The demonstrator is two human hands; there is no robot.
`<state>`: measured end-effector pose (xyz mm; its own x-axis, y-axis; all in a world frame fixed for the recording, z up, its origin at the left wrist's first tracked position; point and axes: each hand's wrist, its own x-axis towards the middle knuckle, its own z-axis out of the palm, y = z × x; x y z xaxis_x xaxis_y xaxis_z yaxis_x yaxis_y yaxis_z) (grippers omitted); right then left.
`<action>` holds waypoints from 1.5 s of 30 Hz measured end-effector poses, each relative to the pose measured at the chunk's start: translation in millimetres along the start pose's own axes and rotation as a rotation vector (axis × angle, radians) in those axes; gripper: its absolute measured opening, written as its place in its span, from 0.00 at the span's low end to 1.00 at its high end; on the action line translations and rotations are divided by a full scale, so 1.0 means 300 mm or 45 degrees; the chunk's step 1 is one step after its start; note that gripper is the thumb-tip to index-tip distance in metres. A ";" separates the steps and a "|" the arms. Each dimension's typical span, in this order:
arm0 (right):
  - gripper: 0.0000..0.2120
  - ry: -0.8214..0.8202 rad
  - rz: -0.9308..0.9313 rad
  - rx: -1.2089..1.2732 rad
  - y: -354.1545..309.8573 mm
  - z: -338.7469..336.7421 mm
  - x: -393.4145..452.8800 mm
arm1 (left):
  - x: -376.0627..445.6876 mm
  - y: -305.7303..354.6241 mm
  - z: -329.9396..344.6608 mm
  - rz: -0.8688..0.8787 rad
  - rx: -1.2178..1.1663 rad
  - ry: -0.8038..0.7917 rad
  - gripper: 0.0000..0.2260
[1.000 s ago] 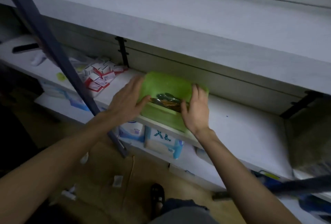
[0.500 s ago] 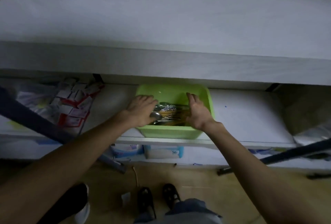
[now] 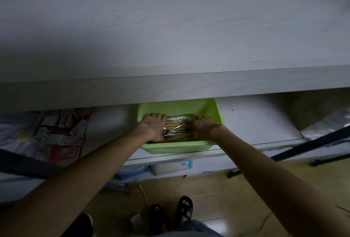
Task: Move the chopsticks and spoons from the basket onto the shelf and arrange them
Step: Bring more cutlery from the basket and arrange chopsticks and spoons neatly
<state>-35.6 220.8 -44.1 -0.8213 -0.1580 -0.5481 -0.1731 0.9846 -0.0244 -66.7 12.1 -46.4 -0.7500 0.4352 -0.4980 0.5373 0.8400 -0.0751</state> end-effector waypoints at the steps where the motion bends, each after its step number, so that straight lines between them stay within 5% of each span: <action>1: 0.39 0.002 -0.004 -0.026 -0.003 0.006 0.005 | 0.006 -0.005 0.002 -0.015 0.033 -0.021 0.36; 21: 0.15 0.042 -0.009 -0.145 0.017 -0.002 0.080 | 0.088 -0.023 -0.005 -0.006 -0.092 -0.035 0.13; 31: 0.30 0.257 -0.137 -0.213 0.013 -0.012 0.060 | 0.109 -0.032 -0.035 -0.040 -0.117 -0.051 0.15; 35: 0.25 0.192 -0.246 -0.228 0.018 -0.019 0.047 | 0.116 -0.022 -0.032 -0.081 -0.087 -0.029 0.11; 38: 0.34 0.188 -0.217 -0.248 0.016 -0.029 0.046 | 0.115 -0.020 -0.035 -0.095 -0.058 -0.002 0.11; 45: 0.19 0.149 -0.161 -0.449 0.022 -0.007 0.079 | 0.116 -0.025 -0.022 -0.067 0.000 0.058 0.13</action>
<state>-57.3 223.5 -55.4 -0.8345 -0.3036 -0.4598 -0.4362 0.8739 0.2146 -99.5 23.1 -57.5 -0.7939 0.4051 -0.4534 0.4969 0.8620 -0.1001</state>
